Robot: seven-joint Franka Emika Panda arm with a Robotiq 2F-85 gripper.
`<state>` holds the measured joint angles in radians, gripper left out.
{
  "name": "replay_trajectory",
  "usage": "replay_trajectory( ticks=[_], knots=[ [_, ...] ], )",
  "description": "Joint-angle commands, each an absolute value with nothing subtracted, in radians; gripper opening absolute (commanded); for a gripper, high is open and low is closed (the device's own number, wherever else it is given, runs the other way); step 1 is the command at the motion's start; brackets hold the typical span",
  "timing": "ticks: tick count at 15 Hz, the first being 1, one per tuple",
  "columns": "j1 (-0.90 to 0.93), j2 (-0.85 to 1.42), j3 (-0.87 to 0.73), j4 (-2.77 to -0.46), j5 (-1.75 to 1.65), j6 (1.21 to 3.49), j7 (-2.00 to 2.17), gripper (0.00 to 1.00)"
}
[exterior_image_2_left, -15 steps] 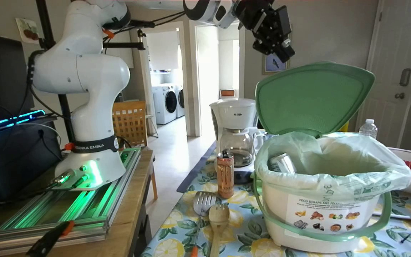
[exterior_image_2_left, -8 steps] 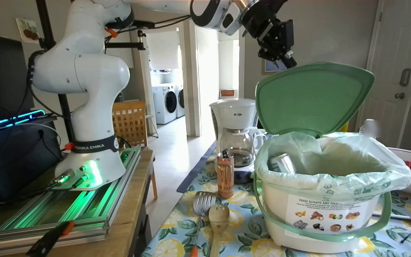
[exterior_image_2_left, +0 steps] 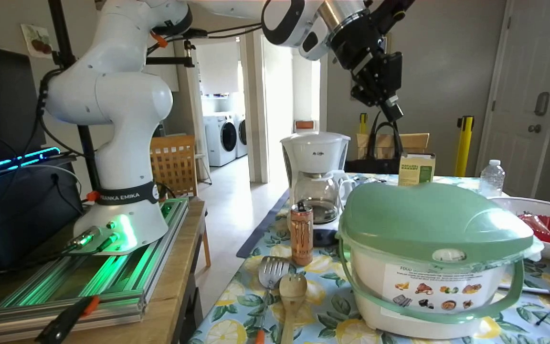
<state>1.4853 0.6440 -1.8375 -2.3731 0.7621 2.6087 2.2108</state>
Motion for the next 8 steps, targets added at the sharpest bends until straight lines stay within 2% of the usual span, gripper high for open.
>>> replay_trajectory(
  ticks=[1, 3, 4, 5, 8],
  knots=[
    [1.445, 0.602, -1.809, -2.349, 0.778, 2.598, 2.197, 0.00],
    [1.483, 0.581, -1.835, -2.355, 0.796, 2.612, 2.166, 0.00],
    [1.505, 0.571, -1.850, -2.357, 0.804, 2.614, 2.150, 0.26],
    [1.532, 0.556, -1.870, -2.357, 0.813, 2.610, 2.127, 0.27],
    [1.599, 0.520, -1.940, -2.352, 0.886, 2.547, 2.101, 0.47]
  ],
)
